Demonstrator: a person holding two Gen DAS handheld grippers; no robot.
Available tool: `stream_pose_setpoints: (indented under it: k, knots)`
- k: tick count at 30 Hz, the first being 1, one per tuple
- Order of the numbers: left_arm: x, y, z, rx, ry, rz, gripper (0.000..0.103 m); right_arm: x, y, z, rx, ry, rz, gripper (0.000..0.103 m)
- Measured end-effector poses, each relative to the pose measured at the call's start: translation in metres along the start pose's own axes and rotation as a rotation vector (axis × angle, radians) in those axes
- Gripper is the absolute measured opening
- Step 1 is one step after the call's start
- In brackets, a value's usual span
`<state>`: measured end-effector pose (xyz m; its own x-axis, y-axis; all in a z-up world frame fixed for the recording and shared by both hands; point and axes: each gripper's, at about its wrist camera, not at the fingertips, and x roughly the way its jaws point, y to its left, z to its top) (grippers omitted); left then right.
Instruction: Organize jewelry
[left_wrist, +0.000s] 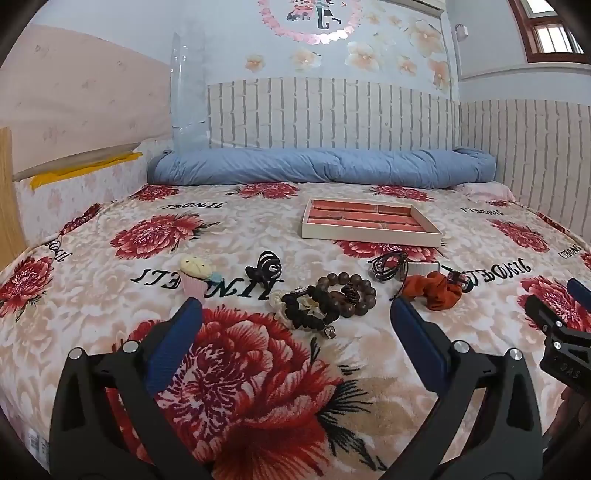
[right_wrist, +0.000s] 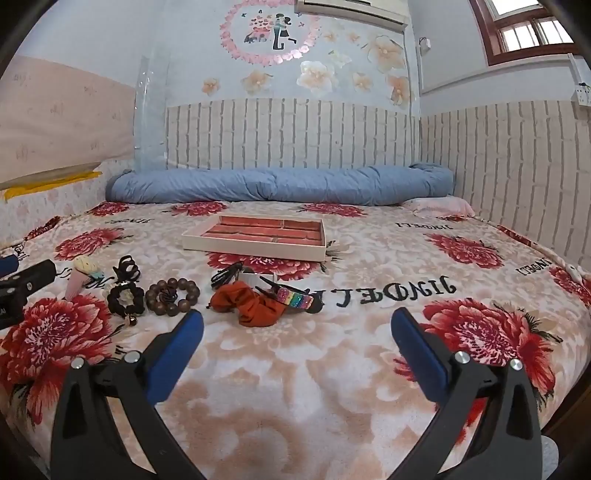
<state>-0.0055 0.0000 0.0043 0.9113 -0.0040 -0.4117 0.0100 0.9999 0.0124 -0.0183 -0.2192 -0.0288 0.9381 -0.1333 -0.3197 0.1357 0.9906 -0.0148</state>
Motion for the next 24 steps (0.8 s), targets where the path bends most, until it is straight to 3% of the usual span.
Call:
stream_pose_setpoints:
  k: [24]
  knots:
    - [-0.0003,-0.0015,-0.0011,-0.005,-0.003,-0.006,0.098,0.0002,-0.0068,0.0014,0.004,0.007,-0.003,0.099]
